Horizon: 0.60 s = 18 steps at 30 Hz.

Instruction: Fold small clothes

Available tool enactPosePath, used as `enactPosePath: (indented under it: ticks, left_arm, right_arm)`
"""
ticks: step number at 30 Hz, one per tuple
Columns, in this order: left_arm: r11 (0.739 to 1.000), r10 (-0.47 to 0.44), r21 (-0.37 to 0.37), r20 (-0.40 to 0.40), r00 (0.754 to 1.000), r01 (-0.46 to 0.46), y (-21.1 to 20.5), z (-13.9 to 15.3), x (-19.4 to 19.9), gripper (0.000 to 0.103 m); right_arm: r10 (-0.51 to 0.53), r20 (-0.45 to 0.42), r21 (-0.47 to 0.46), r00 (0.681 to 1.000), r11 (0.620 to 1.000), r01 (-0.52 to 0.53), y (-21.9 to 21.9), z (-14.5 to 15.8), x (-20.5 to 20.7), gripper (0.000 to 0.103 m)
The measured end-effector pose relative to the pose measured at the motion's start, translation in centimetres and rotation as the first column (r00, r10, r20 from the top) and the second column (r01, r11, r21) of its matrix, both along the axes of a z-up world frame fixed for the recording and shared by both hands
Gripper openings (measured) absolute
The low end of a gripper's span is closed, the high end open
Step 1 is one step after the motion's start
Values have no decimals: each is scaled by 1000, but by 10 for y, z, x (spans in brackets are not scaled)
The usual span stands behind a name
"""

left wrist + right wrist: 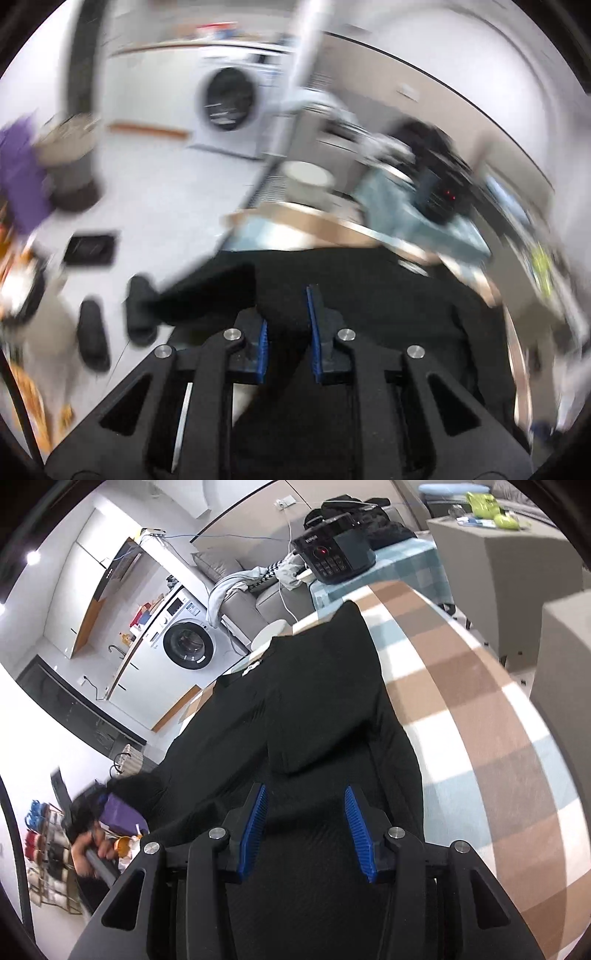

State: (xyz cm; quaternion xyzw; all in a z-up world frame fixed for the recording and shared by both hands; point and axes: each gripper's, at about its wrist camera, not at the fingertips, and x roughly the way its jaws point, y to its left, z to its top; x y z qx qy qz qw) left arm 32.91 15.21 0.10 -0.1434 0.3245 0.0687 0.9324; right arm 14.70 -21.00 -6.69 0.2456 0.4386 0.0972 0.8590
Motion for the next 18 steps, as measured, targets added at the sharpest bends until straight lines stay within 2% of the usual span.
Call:
enactPosePath:
  ticks: [2,3,6,9,11,13,16,18]
  left_arm:
    - [990,-139,12,-36,990,140,-45,-6,19,15]
    - [974,-226,11,-93,970,228,-72,-16,31,16]
    - [962,-270,-7,-172,947,273,-102,-38,37,19]
    - [975,-216,-87,-194,957,203,-85,-52,27,35]
    - [981,-184,-99,-177,967,169,-75,-53,21,36]
    - [987,-141,-96,-188,972,125,-62,-56,22,44]
    - [991,-101,-110,-227,969,78,-39,-71,30,44]
    - [986,-94,-156,-238,967,58,-23,-84,35,44]
  right_arm:
    - [7,-3,4,1000,1000,-7,-1,-1,-3,45]
    - [11,1,2,1000,1000,-11,-2,-1,-5,45]
    - [2,-5,1,1000,1000,-2,-6,-2,-8,45]
    - [4,-7,6,1000,1000,-4,-10,-2,-11,45]
    - [7,-6,9,1000,1000,-7,-12,-3,-12,45]
    - [1,-9,16,1000,1000,-1,-15,-5,-11,45]
    - [-4,-21,27,1000,1000,5,-16,-7,-10,45]
    - [4,-18,32,1000,999,-4,-15,-6,-11,45]
